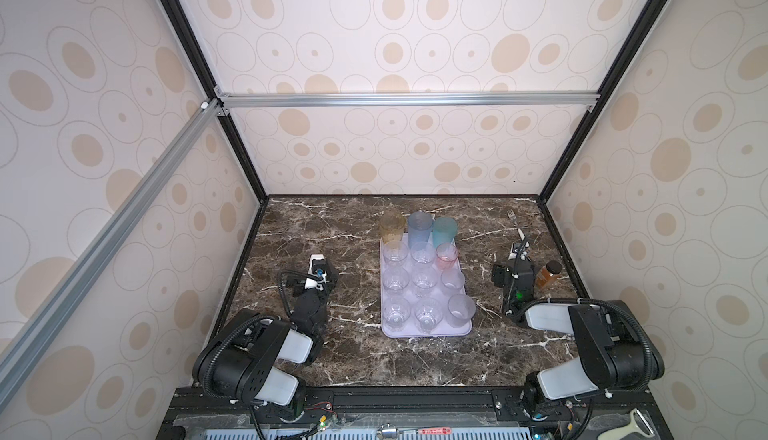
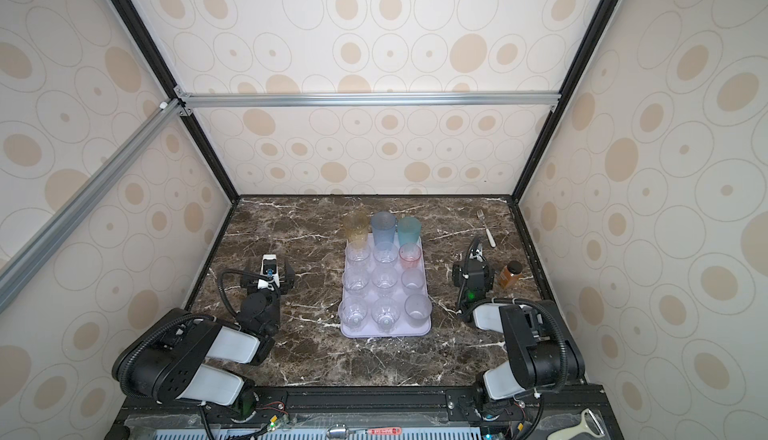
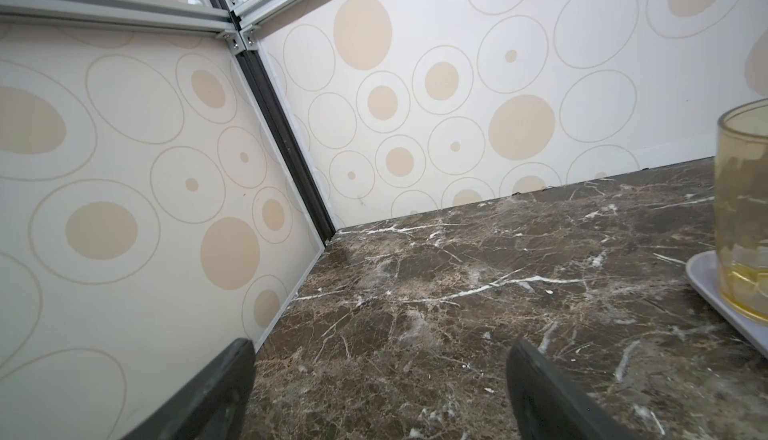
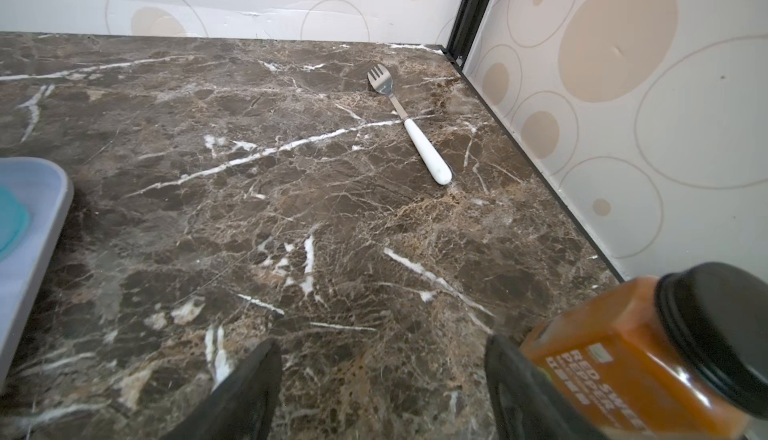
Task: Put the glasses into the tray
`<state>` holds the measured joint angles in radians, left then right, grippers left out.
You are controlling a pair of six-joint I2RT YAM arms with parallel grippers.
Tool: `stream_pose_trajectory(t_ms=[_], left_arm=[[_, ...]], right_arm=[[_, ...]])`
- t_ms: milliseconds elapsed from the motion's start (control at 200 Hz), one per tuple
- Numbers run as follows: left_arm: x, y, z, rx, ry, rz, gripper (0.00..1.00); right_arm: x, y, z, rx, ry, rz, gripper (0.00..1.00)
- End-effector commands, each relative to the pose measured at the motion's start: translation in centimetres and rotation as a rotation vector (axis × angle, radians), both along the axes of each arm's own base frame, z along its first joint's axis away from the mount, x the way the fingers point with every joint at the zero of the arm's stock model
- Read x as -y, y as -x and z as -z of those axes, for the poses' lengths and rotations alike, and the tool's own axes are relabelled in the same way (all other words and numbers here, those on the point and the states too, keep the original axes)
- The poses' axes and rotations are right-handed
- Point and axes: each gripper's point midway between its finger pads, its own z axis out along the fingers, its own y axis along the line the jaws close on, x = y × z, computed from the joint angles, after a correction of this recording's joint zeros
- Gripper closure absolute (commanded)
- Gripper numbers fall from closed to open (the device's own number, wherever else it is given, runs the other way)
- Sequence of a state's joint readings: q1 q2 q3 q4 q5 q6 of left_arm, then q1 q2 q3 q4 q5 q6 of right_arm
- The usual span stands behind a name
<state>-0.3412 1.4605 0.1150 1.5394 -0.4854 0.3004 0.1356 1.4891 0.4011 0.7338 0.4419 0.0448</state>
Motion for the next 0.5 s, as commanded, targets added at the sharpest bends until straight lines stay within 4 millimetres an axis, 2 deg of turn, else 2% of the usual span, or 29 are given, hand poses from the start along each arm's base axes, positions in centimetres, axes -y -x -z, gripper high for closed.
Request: stream_pose_trajectory(t_ms=[0,125,175,265,340,415,495], left_arm=[[0.2,-0.1,-2.7,0.090,0.022,0.022,0.06],[1.2,-0.8,-0.8,-0.062,0.106,0.078,0.06],[1.7,-0.3,-0.7,-0.053,0.116,0.121,0.06],[0.8,0.5,-0.6,-0.014,0.084,0.090,0.05],[0.6,0.3,0.2,-0.029,0.056,0.073,0.05],[0.4,0.1,0.7,-0.026,0.051,0.071,0.05],[0.4,-0.1,0.9,-0.009,0.032,0.074,0.04]], right_arm=[[-0.6,-1.1,-1.3,0.051,0.005,-0.045,0.20],[-0.5,-1.2,-1.1,0.040,-0.004,-0.049,0.20],[-0.6,-1.3,-1.1,0.041,-0.006,-0.053,0.20],[-0.6,-1.3,-0.6,0.033,-0.026,-0.066,0.19],[-0.1,-1.4,-0.5,0.094,-0.035,-0.059,0.17],[-0.1,-1.1,-0.1,0.039,-0.053,-0.056,0.17],[0.0,-1.3,-0.2,0.068,-0.041,-0.058,0.17]])
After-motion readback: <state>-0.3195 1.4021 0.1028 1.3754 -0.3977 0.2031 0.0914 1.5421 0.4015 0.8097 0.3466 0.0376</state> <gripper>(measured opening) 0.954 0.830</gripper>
